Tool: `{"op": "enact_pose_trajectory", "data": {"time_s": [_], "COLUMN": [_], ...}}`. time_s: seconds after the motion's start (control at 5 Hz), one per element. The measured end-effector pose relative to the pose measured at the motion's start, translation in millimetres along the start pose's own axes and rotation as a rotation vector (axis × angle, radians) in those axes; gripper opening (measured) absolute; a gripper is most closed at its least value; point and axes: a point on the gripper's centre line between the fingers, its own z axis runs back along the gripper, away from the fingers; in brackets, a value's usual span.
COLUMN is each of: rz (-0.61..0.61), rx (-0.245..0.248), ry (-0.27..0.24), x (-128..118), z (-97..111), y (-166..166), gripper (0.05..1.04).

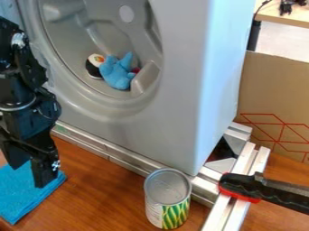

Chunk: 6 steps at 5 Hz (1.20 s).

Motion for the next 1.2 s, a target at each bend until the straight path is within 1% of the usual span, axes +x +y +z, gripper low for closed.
{"op": "enact_pose_trajectory", "data": {"time_s": [0.2, 0.4, 0.6, 0.8, 1.0, 1.2], "rz": [-0.001, 0.028, 0.025, 0.023, 0.01, -0.012], "rx": [-0.006, 0.033, 0.056, 0.068, 0.109, 0.113], "ry": [0.012, 0.024, 0.075, 0.092, 0.094, 0.062], "x": [-1.2, -0.3, 0.7, -2.1, -0.2, 7.1], "z": [-3.3, -15.6, -36.1, -50.8, -63.1, -75.5], "y": [-0.8, 35.3, 63.8, 81.9, 90.3, 91.4], "gripper": [1.0, 1.0, 1.0, 1.0, 1.0, 1.0]}}
